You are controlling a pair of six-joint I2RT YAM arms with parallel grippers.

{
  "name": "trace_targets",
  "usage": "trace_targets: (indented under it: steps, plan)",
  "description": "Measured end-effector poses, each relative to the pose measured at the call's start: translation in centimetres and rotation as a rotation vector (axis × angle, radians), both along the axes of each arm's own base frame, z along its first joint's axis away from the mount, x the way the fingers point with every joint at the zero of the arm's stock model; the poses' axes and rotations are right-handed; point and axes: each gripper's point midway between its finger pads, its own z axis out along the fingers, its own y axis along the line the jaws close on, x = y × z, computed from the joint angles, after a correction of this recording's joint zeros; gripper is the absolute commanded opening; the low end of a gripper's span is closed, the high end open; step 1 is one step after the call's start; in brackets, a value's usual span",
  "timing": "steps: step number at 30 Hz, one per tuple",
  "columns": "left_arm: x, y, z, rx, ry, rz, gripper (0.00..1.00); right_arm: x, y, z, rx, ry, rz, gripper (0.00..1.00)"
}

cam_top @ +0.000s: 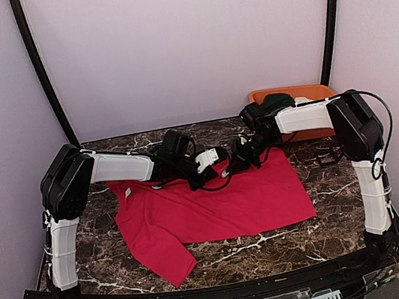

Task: Pin the brooch onto the clothing
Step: Pick up the flattened clothing from the center of the board, then cross the brooch on the flattened clothing.

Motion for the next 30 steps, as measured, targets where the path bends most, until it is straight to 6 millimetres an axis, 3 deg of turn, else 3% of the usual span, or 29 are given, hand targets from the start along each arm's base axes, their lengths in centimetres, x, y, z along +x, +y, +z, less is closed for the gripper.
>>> trace_targets:
  steps: [21, 30]
  plan:
    - [-0.4, -0.3, -0.1, 0.009, -0.004, -0.011, 0.02, 1.4, -0.9, 1.8, -0.093, -0.046, -0.018, 0.0]
    - [-0.2, -0.2, -0.2, 0.019, -0.012, 0.002, 0.02, 0.8, -0.7, -0.2, -0.19, -0.044, 0.029, 0.0]
